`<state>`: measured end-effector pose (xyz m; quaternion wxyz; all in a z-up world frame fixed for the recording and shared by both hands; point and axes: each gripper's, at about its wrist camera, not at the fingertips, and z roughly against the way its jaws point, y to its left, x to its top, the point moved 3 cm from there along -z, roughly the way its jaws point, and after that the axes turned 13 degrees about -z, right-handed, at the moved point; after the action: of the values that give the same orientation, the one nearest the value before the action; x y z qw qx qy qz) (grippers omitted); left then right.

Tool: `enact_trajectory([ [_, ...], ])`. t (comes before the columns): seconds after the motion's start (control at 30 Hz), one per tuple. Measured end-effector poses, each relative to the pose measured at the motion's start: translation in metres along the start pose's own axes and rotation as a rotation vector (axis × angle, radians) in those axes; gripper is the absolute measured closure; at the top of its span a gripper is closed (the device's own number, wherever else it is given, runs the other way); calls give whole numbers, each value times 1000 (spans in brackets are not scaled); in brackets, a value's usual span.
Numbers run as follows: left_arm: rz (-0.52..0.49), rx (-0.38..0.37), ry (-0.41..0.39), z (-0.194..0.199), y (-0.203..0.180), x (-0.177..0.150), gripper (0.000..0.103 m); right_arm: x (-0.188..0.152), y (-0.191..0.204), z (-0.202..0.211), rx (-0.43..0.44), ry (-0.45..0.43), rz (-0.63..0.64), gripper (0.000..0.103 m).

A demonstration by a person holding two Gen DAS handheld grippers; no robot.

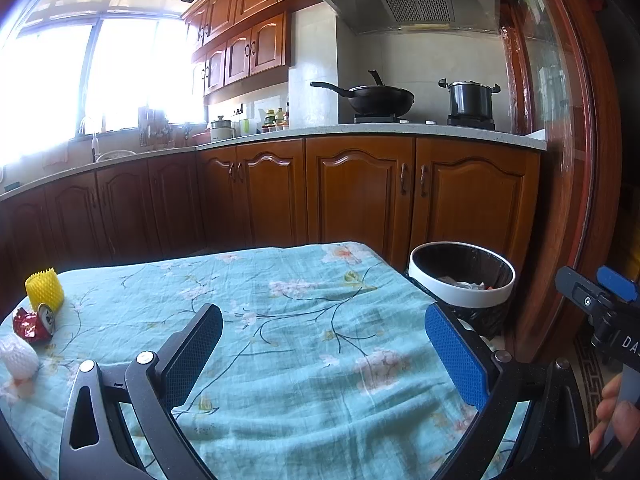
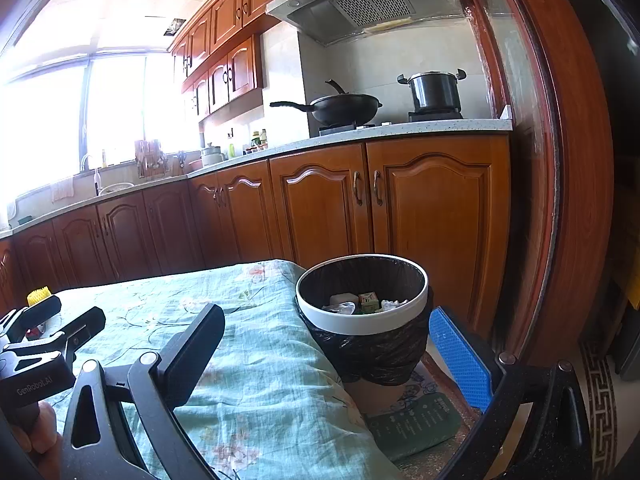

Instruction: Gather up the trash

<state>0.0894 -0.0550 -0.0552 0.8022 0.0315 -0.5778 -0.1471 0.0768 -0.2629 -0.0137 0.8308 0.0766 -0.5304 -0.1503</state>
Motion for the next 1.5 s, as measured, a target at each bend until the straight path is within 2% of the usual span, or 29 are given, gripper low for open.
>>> enact_trajectory([
  [1.5, 2, -18, 9, -4, 0, -2, 1, -1, 10, -3, 35, 19, 5, 0],
])
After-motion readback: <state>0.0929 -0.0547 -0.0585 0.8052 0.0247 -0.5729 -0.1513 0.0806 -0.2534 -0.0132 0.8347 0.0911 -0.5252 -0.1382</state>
